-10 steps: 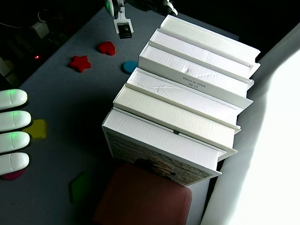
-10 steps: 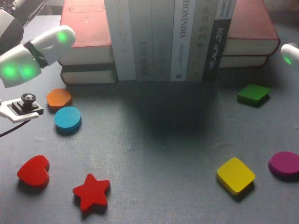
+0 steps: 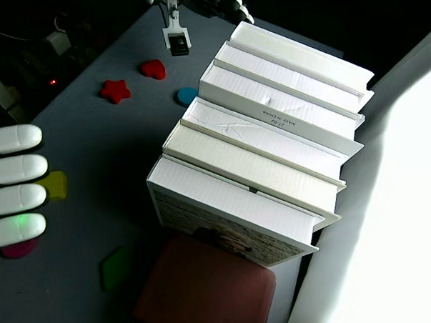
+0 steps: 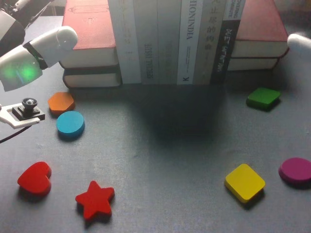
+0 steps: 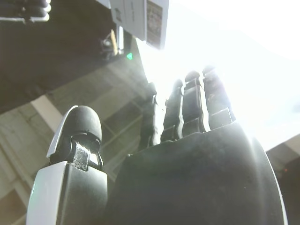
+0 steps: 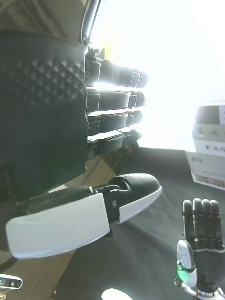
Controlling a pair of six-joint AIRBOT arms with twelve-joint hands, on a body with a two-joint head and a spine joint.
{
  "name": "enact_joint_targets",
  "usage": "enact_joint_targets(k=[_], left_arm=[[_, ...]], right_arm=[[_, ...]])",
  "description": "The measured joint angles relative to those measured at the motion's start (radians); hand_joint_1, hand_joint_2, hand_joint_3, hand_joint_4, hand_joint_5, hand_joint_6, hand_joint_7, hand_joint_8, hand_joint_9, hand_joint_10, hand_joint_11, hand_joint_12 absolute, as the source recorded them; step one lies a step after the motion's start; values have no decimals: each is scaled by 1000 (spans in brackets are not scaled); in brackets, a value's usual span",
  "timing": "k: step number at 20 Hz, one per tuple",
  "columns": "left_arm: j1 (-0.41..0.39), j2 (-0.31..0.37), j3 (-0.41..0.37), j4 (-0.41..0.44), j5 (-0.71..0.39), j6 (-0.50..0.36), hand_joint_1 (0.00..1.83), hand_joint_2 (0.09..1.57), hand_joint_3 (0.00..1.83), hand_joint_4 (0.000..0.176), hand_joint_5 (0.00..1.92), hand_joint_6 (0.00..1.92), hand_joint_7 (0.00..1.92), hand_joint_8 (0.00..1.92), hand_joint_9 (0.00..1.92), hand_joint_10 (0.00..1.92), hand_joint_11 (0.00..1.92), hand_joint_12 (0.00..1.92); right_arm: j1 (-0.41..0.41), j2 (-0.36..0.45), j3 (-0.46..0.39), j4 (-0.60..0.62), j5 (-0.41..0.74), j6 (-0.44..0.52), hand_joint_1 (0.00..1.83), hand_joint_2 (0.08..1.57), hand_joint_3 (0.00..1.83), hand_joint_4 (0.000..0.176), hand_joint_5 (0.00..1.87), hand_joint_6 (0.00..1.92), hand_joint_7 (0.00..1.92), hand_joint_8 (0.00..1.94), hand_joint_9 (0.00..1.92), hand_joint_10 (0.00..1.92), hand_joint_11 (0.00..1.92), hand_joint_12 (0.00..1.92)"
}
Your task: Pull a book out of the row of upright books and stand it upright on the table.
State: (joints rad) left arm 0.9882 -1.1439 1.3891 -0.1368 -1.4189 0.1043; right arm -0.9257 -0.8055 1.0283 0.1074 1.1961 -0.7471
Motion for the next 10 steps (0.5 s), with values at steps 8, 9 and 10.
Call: enact_joint_targets(k=[8, 9, 10], left_arm=[[15, 0, 1, -11, 15, 0, 216, 1357, 1, 83, 131, 1, 10, 0, 0, 0, 0, 0], [19, 0, 1, -13, 15, 0, 198, 1356, 0, 94, 122, 0, 1, 0, 0, 0, 0, 0], [26, 0, 1, -16, 15, 0, 198, 1358, 1, 103, 121, 0, 0, 0, 0, 0, 0, 0]], right_arm=[[275, -79, 101, -151, -294, -14, 430, 1384, 0, 0, 49, 17, 0, 0, 0, 0, 0, 0], [300, -93, 113, -174, -333, -14, 414, 1377, 0, 0, 51, 16, 0, 0, 0, 0, 0, 0], [340, -112, 129, -201, -391, -17, 368, 1377, 0, 0, 49, 14, 0, 0, 0, 0, 0, 0]])
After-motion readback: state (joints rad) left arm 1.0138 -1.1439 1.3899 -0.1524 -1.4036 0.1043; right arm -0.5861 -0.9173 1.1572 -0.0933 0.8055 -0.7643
